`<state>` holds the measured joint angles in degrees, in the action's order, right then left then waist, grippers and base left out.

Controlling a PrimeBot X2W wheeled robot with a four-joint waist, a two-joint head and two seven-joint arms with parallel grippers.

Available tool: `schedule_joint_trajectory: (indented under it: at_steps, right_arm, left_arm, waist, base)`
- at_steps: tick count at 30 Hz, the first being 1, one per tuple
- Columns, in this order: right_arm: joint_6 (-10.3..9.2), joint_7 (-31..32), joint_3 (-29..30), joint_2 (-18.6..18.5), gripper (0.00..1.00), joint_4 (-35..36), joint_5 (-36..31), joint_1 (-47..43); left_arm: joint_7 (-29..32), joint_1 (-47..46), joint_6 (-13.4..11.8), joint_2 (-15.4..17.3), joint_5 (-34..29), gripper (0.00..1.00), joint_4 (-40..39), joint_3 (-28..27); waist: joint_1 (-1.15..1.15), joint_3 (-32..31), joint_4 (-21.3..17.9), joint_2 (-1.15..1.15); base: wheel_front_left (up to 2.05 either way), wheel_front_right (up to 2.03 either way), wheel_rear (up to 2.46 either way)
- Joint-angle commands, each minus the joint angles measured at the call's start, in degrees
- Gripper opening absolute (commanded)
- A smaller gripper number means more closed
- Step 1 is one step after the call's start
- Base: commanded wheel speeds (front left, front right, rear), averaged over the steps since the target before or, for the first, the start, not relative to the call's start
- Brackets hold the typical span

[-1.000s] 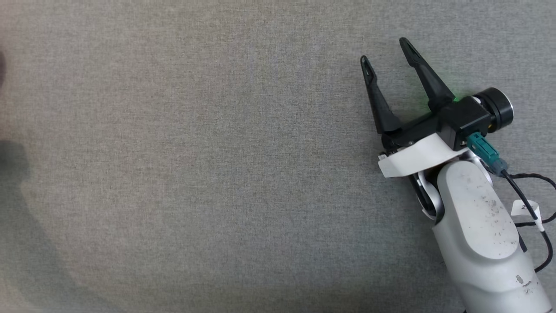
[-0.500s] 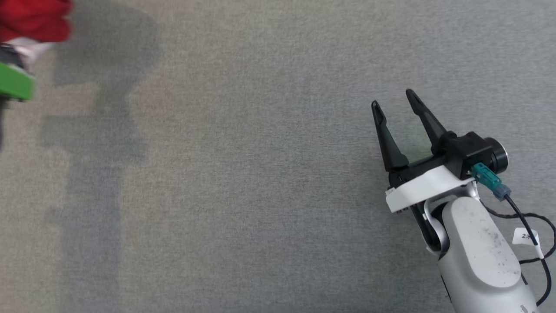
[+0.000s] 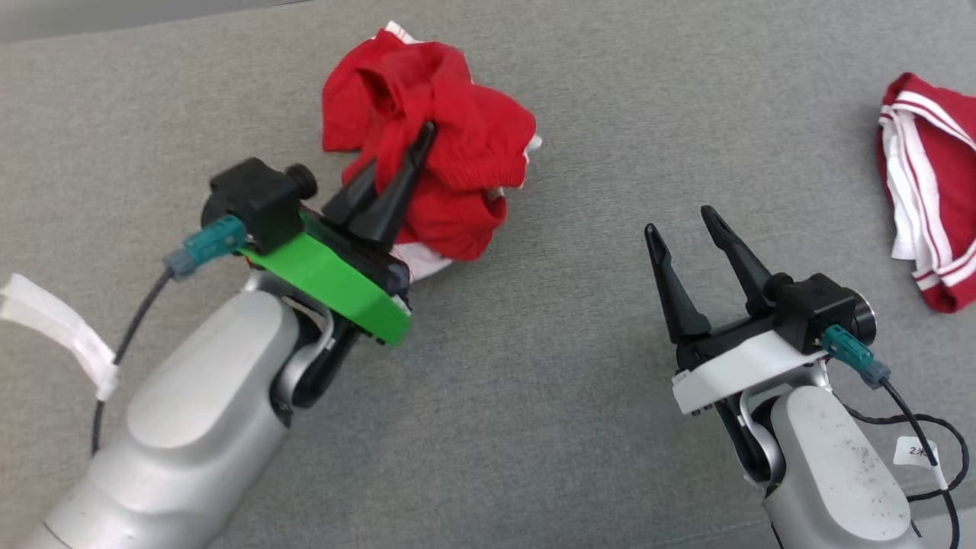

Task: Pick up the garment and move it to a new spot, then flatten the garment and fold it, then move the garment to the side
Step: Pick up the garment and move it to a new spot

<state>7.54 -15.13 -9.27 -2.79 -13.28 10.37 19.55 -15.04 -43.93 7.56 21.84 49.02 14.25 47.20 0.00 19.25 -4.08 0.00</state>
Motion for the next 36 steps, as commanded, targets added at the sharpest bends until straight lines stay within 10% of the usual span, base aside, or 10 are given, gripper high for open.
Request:
schedule_joint_trajectory:
  at_steps: [1,3,4,23,36]
  right_arm:
    - [-0.11,0.0,0.1,-0.3,1.00,0.1,0.4,-0.7]
    - [-0.11,0.0,0.2,-0.2,1.00,0.2,0.5,-1.2]
    - [-0.10,0.0,0.3,-0.2,1.00,0.2,0.6,-1.4]
    - [-0.11,0.0,3.0,-0.2,1.00,-3.8,0.1,-6.1]
    - [-0.11,0.0,3.3,-0.2,1.00,-6.8,0.2,-11.8]
  left_arm:
    - [-0.1,1.6,-0.2,-0.8,-0.2,0.00,0.6,0.8]
    - [-0.1,3.1,-0.2,-1.7,-1.0,0.20,1.9,1.1]
    - [-0.1,4.3,-0.2,-2.1,-1.0,1.00,2.9,1.4]
    - [-0.1,30.1,-0.2,-6.9,-17.8,1.00,8.1,-30.2]
    - [-0.1,45.5,-0.2,-14.2,-27.7,1.00,4.5,-41.4]
  waist:
    - [0.00,-1.0,-3.7,0.00]
    - [0.00,-1.1,-4.4,0.00]
    - [0.00,-1.1,-4.7,0.00]
    - [0.00,-10.7,-1.0,0.00]
    - [0.00,-15.3,1.4,0.00]
  base:
    - [0.00,0.00,0.00]
    - [0.00,0.00,0.00]
    - [0.00,0.00,0.00]
    - [0.00,0.00,0.00]
    - [0.00,0.00,0.00]
